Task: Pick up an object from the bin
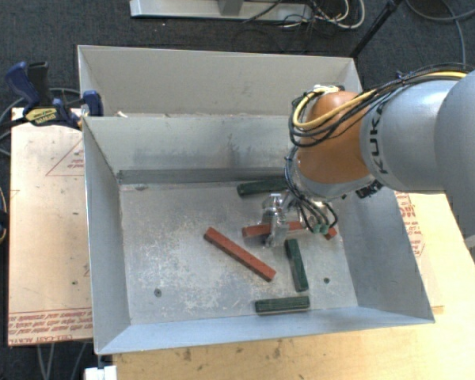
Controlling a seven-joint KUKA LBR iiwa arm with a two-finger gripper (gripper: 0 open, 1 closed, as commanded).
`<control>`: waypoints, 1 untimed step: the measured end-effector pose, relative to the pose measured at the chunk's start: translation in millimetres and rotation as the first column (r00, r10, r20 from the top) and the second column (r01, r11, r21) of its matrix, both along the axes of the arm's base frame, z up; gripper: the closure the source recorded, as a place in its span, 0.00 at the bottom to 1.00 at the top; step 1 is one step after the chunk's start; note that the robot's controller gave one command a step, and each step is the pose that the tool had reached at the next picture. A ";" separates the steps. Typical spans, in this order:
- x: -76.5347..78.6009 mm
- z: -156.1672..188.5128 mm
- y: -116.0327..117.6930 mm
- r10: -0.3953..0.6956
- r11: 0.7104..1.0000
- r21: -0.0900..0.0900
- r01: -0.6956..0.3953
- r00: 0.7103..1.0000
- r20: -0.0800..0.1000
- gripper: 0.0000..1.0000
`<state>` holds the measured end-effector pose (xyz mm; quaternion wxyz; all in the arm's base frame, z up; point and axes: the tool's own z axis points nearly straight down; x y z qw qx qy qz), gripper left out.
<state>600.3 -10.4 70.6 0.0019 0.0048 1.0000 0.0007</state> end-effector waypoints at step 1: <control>-0.3 -0.4 0.0 0.000 1.000 0.000 0.000 1.000 -0.001 0.00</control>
Offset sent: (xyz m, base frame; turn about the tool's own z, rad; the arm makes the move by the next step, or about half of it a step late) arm 0.0000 0.0000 0.0000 0.0000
